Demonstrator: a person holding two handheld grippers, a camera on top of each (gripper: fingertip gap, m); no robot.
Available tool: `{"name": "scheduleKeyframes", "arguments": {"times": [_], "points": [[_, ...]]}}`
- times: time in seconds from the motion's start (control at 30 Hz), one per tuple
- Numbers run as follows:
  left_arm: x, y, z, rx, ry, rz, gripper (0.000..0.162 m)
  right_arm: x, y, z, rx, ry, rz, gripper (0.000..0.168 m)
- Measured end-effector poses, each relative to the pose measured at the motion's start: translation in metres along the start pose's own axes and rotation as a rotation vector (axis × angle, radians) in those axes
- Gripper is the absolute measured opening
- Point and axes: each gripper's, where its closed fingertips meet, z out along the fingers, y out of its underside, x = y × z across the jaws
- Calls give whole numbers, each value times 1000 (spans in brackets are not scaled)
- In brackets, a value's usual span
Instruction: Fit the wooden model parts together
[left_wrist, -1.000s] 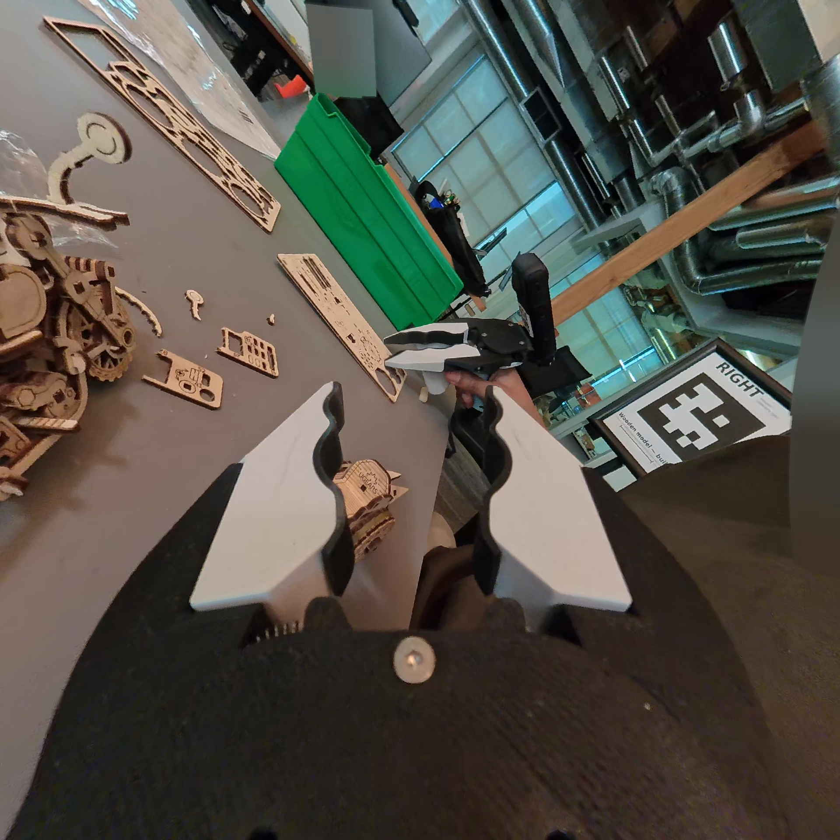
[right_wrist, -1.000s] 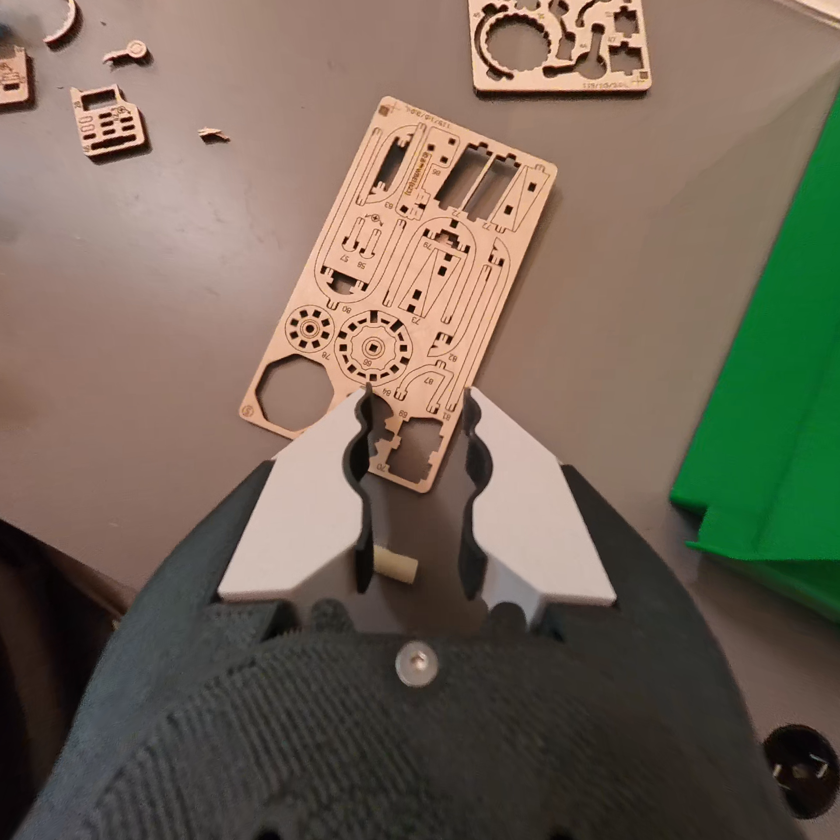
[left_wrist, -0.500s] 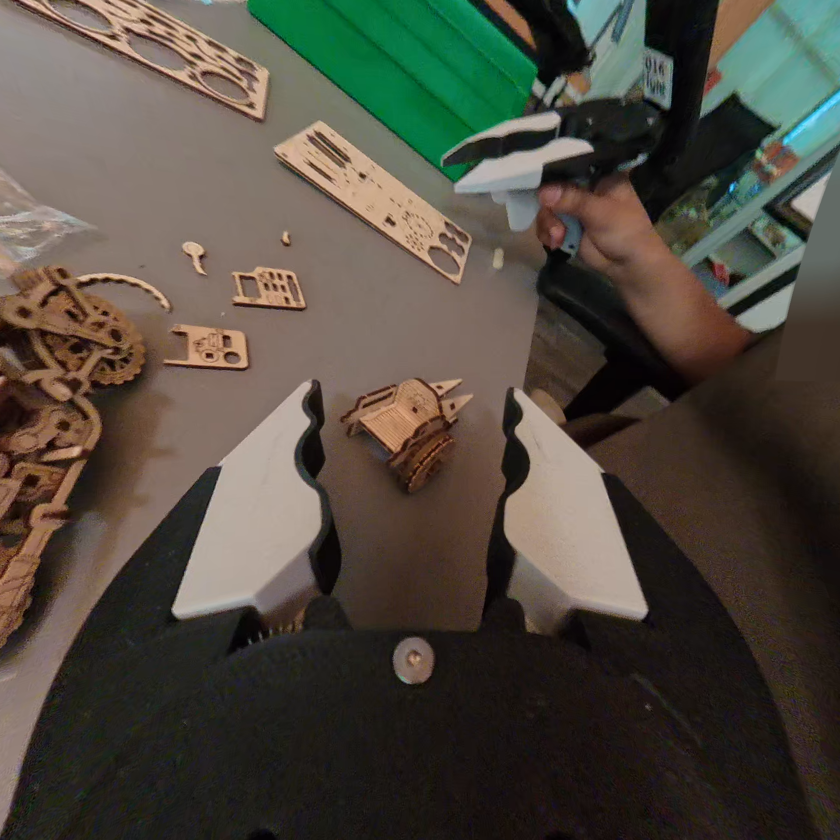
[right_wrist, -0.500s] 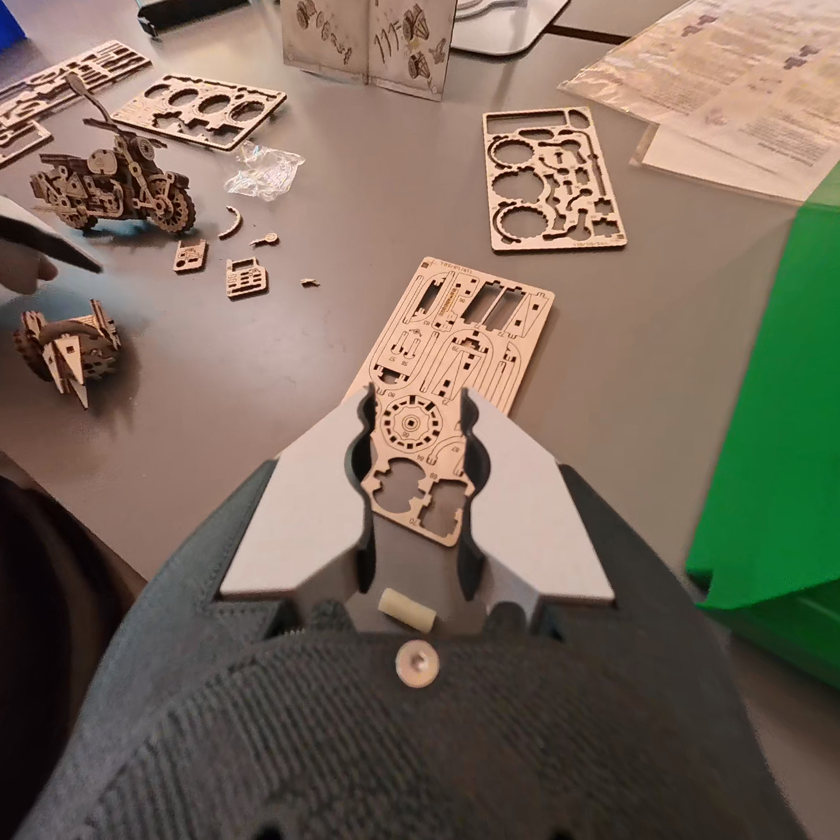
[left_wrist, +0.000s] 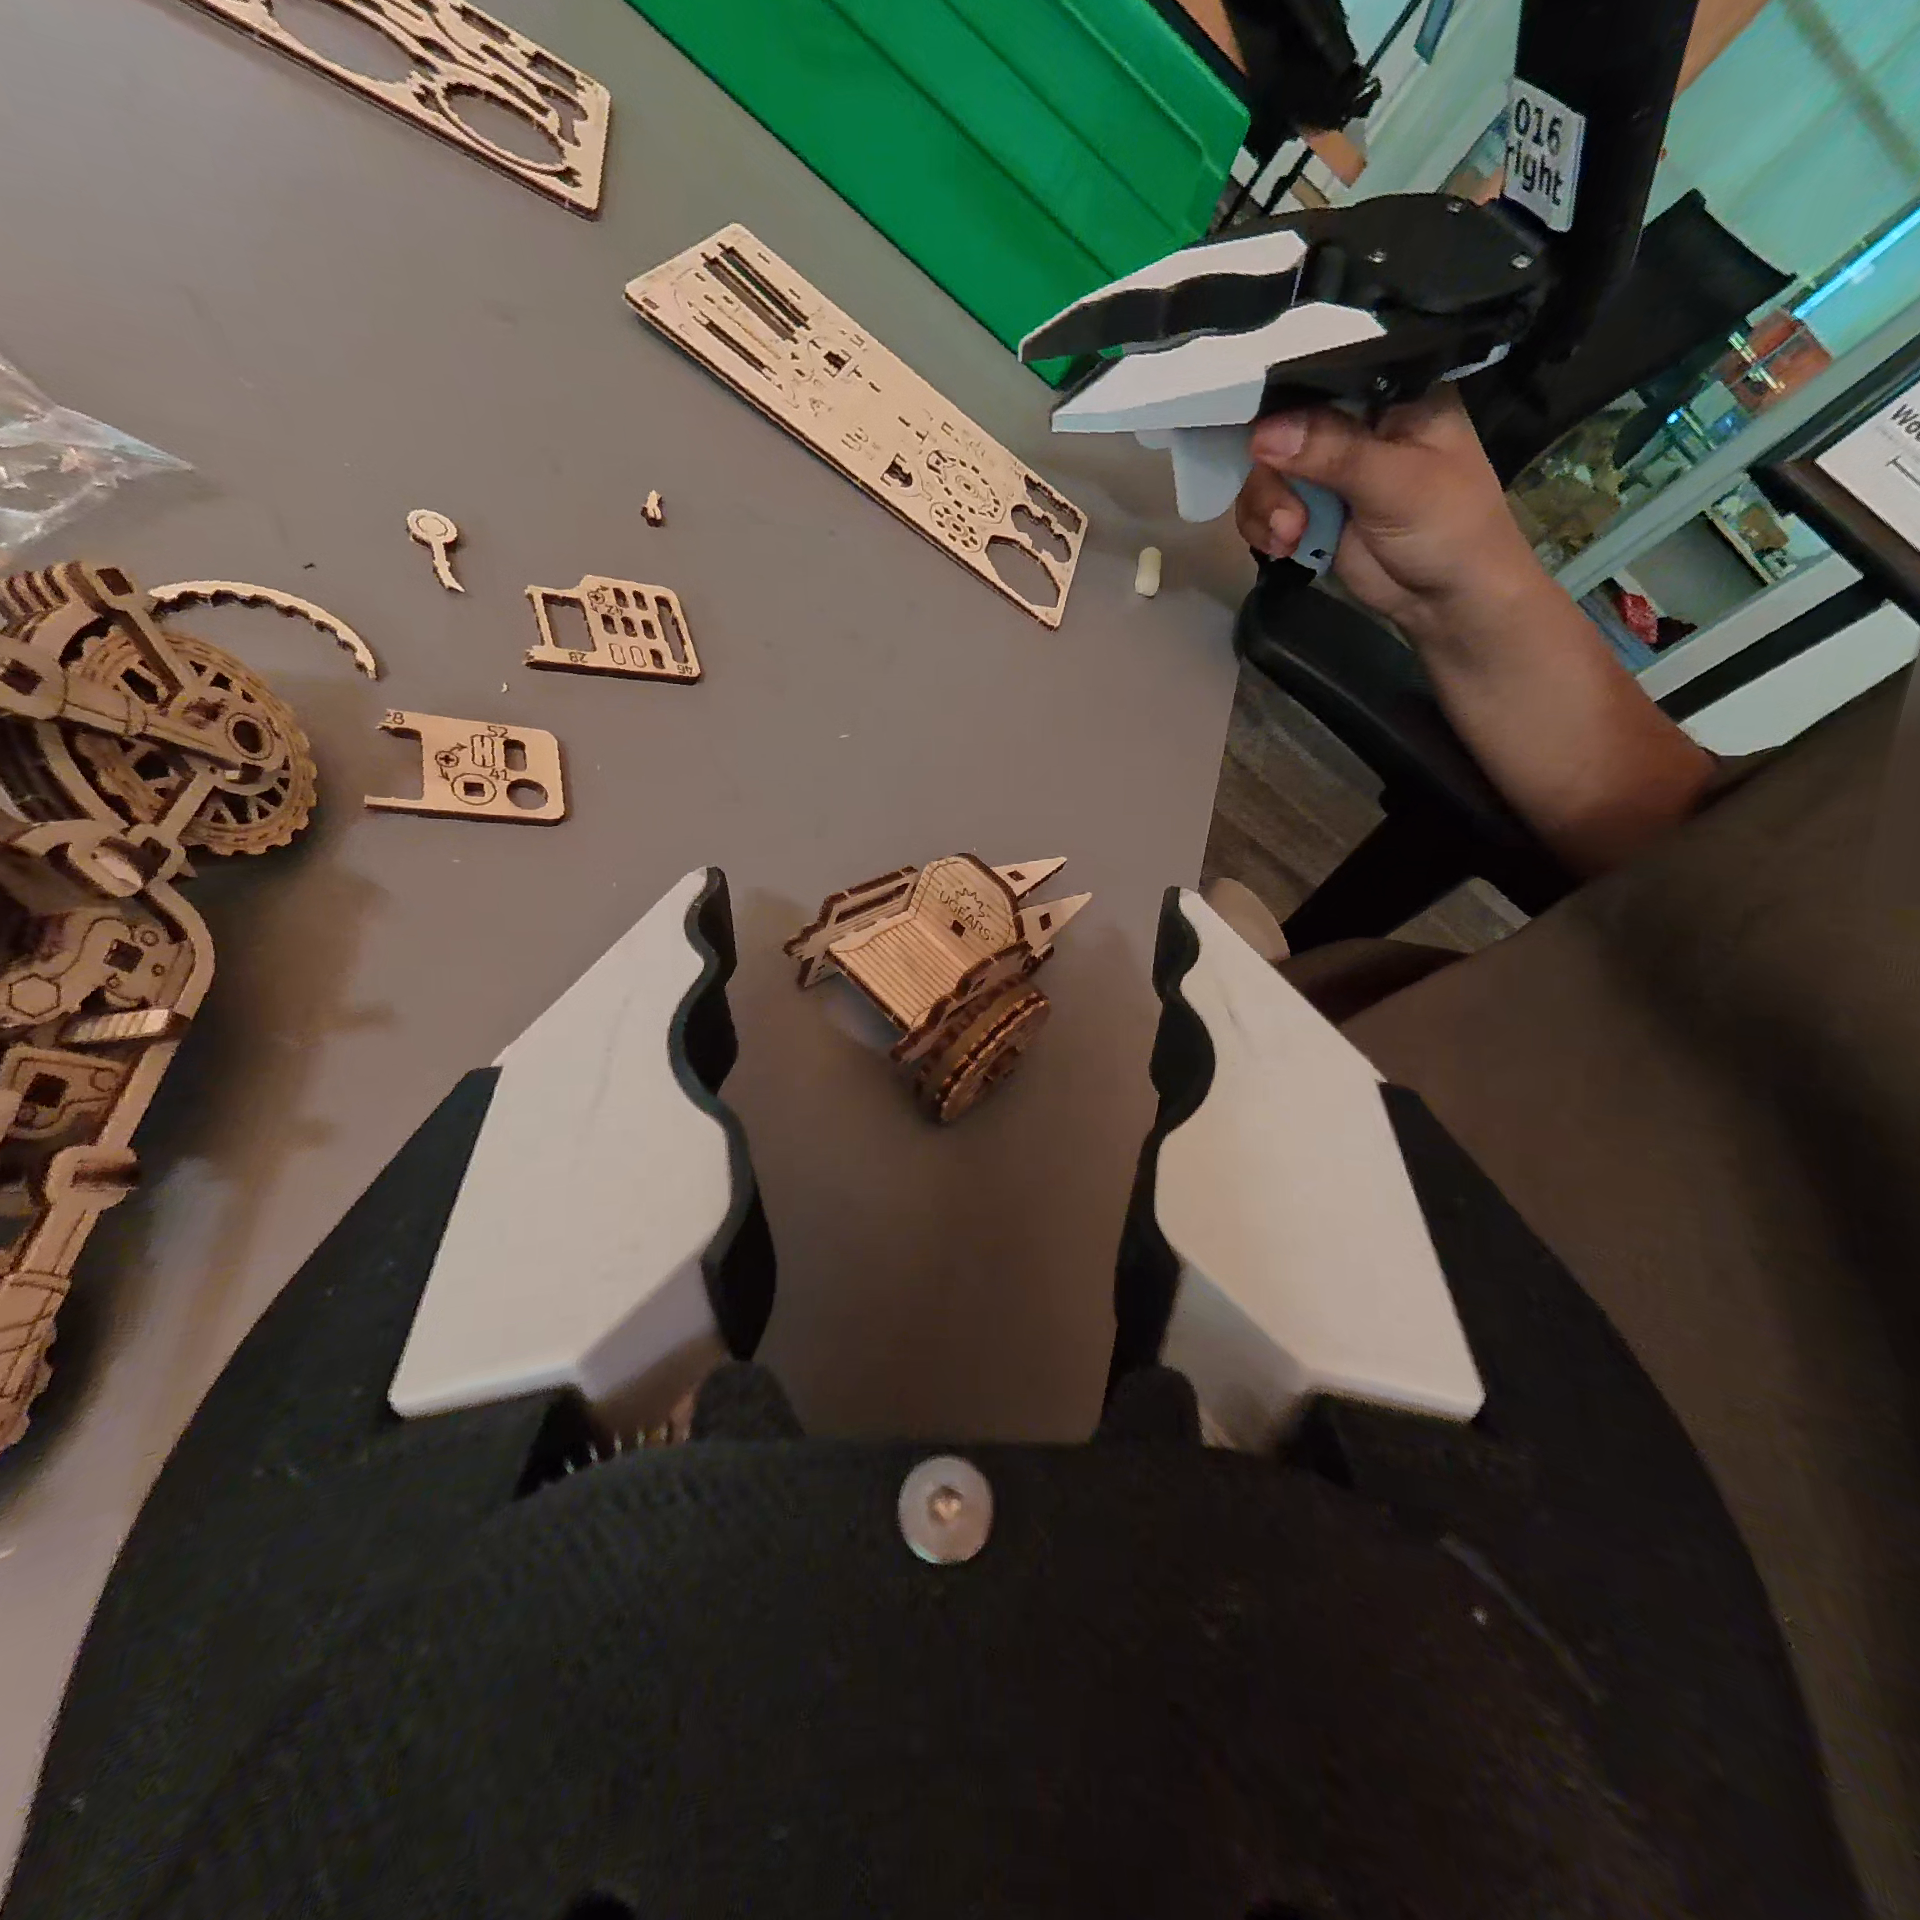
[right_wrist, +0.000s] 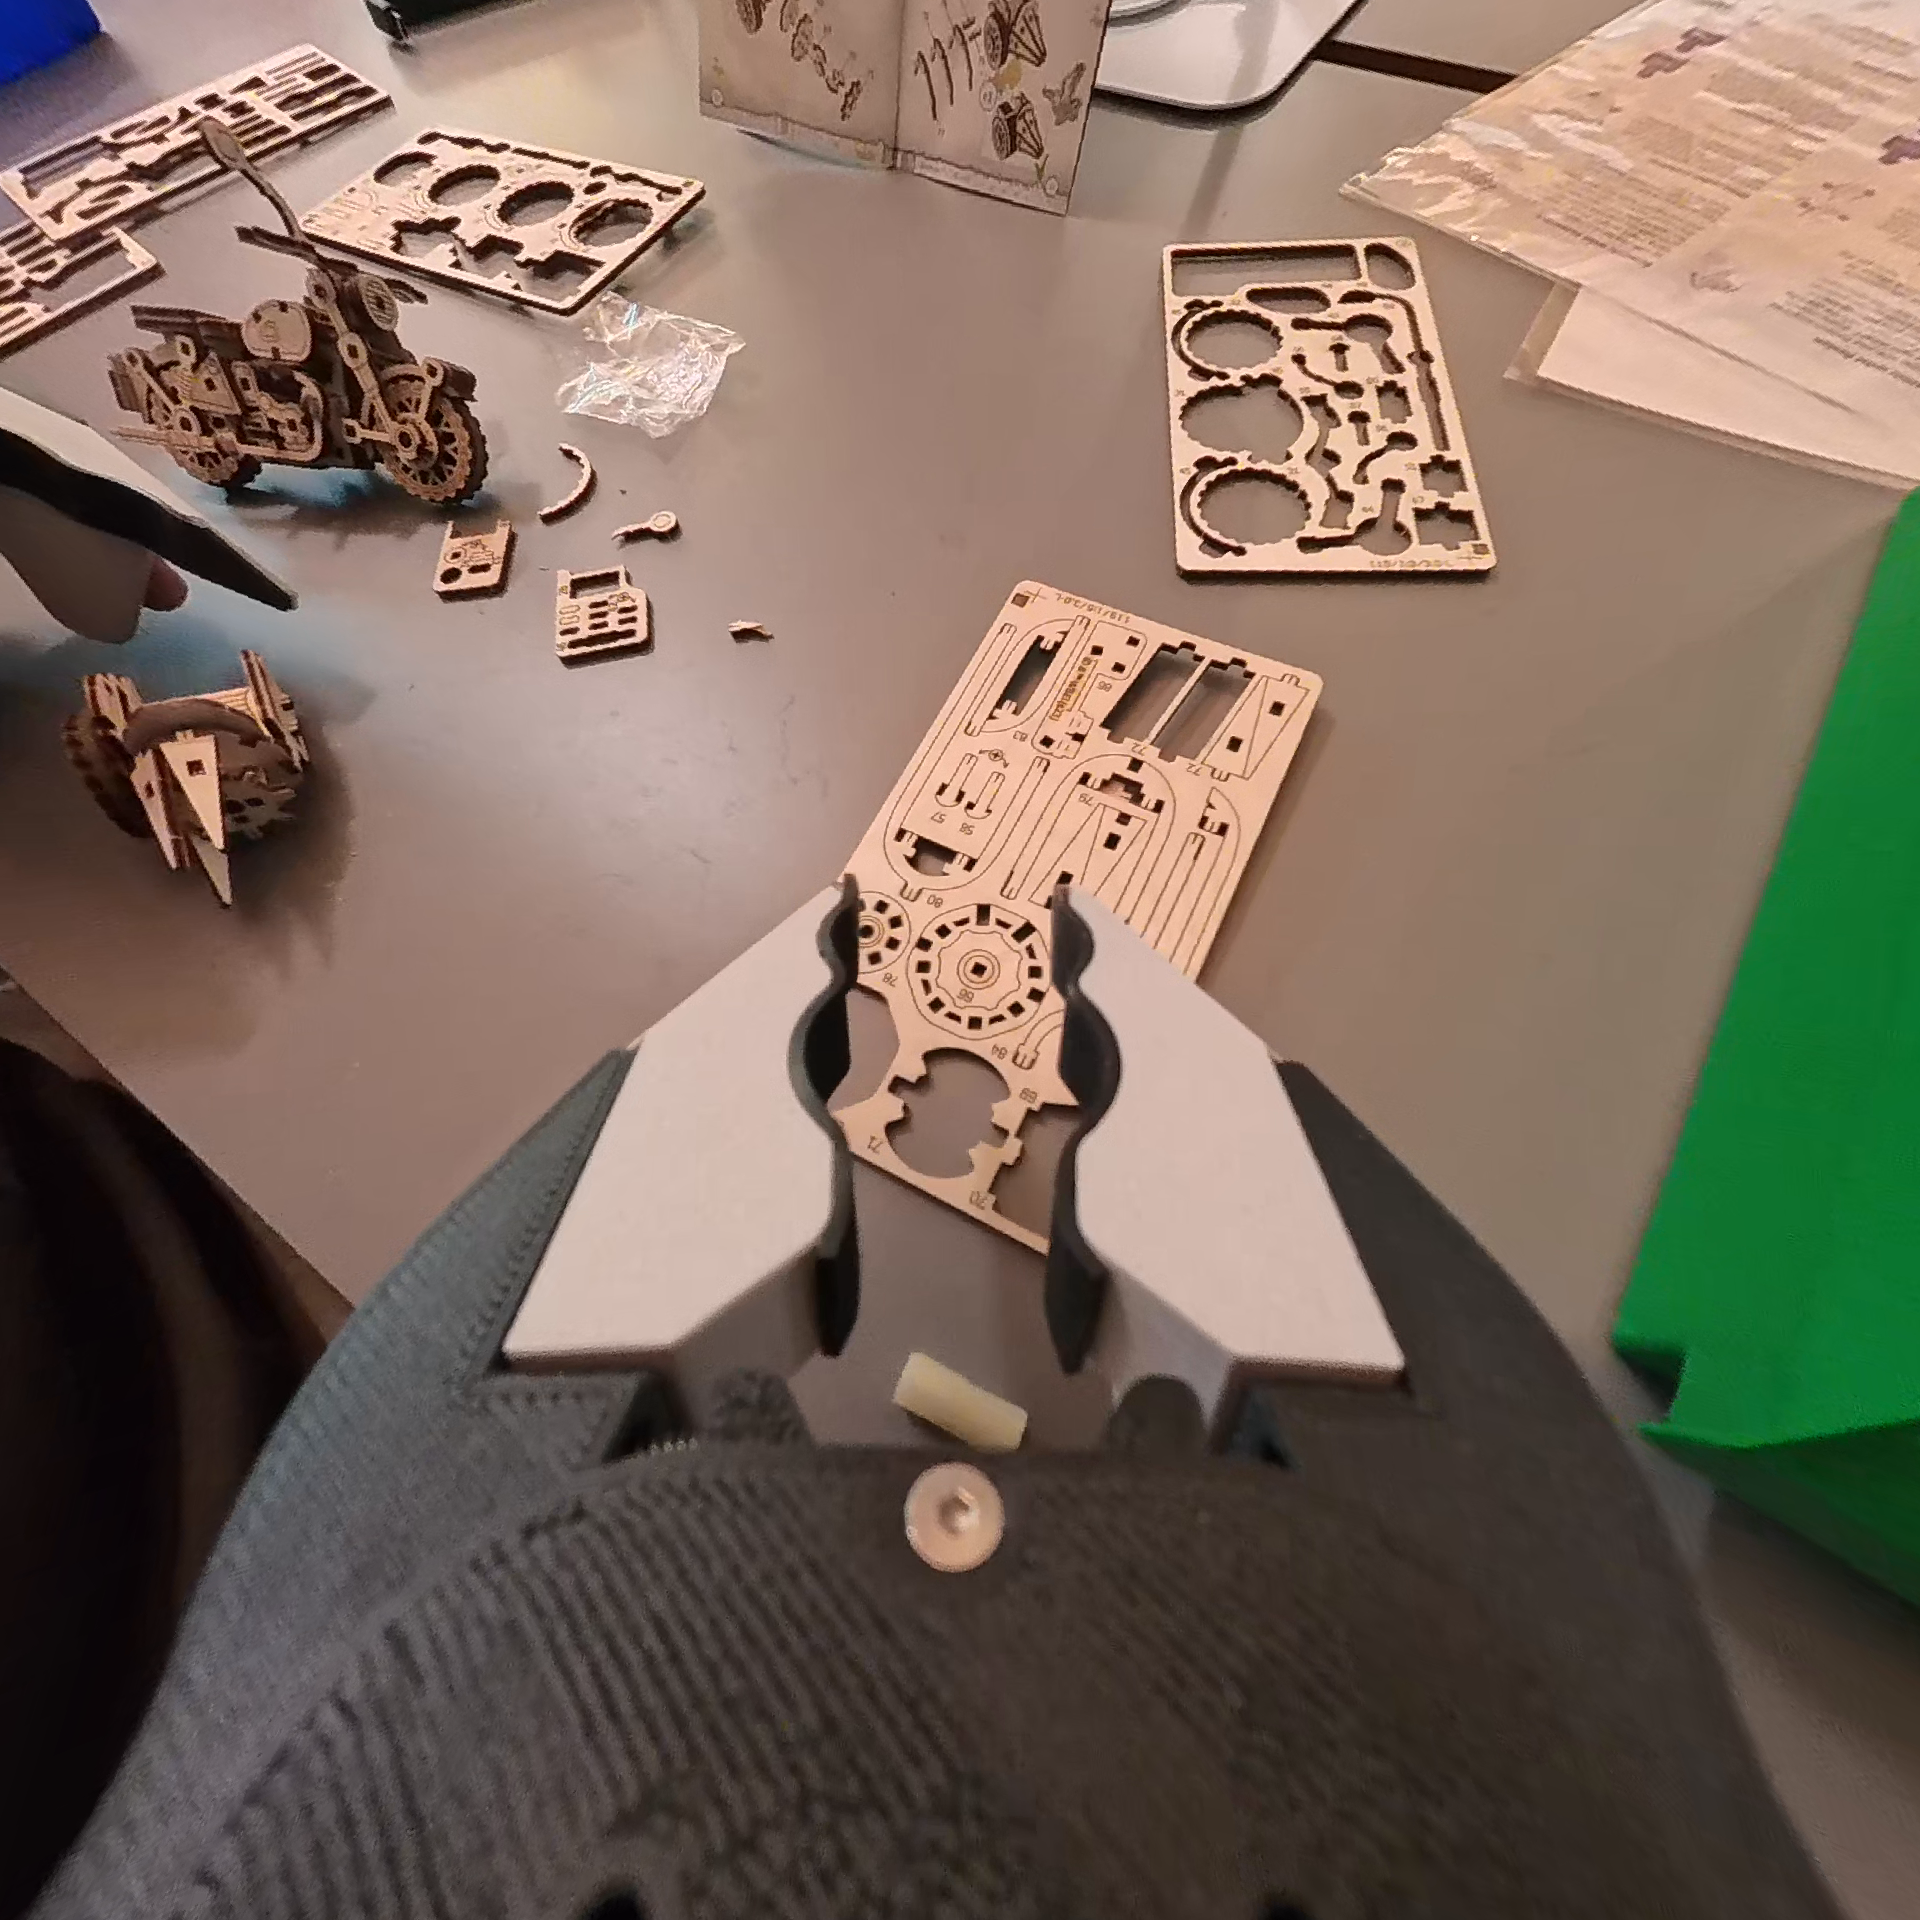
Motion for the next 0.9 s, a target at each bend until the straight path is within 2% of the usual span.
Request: {"name": "scheduleKeyframes", "arguments": {"times": [0.43, 0.57, 0.7, 0.77, 0.83, 0.9], "points": [[9, -5, 2, 45, 45, -19, 81, -6, -2, 1, 7, -18, -5, 35], [24, -14, -1, 104, 159, -75, 84, -8, -3, 0, 15, -24, -4, 35], [49, -59, -37, 371, 468, -259, 89, -12, -6, -1, 30, -42, 0, 35], [45, -80, -69, 561, 527, -239, 92, -15, -7, -2, 37, -44, -7, 34], [39, -92, -98, 729, 488, -157, 95, -18, -9, -4, 43, -44, -19, 34], [26, -99, -120, 848, 345, -72, 98, -21, -10, -4, 48, -40, -34, 34]]}}
